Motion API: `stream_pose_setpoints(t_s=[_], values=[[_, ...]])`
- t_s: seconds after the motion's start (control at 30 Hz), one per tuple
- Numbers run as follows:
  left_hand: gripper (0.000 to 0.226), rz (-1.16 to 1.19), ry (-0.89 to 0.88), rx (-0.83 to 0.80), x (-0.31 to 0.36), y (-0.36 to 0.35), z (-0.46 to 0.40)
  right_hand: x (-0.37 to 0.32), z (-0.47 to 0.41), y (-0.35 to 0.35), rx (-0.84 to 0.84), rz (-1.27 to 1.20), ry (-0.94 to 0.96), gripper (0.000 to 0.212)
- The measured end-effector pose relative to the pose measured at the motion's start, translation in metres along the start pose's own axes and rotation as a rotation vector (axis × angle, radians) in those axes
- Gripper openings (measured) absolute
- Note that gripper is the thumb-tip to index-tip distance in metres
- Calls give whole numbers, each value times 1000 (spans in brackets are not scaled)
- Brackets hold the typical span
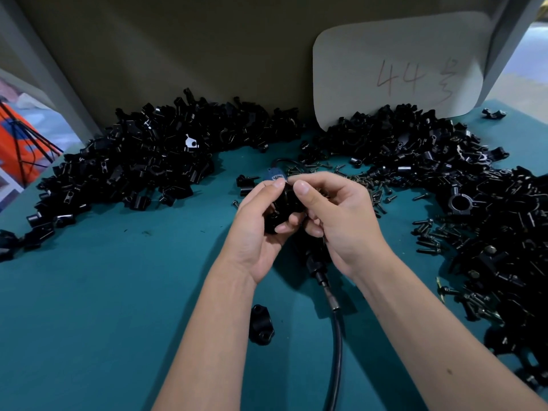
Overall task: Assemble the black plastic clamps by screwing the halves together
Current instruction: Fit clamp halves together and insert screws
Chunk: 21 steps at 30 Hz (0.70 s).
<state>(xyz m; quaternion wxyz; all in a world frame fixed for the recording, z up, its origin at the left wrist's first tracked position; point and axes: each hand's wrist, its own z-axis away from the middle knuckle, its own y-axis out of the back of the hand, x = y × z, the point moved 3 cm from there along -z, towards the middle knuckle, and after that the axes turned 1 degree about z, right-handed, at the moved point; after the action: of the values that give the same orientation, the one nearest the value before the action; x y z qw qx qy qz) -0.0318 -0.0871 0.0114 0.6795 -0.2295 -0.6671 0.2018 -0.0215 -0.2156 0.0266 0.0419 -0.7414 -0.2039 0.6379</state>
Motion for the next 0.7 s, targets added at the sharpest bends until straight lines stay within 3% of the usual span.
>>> stream_pose_setpoints(t_s=[0.13,0.43,0.7], values=[[16,-69,-34,23,-1,0,0,-1,1,-5,43,-138,-76,2],[13,-145,-100,11,-5,-2,1,2,-3,4,149,-116,-145,17],[19,-188,-178,68,0,1,0,-6,-6,8,51,128,64,5]])
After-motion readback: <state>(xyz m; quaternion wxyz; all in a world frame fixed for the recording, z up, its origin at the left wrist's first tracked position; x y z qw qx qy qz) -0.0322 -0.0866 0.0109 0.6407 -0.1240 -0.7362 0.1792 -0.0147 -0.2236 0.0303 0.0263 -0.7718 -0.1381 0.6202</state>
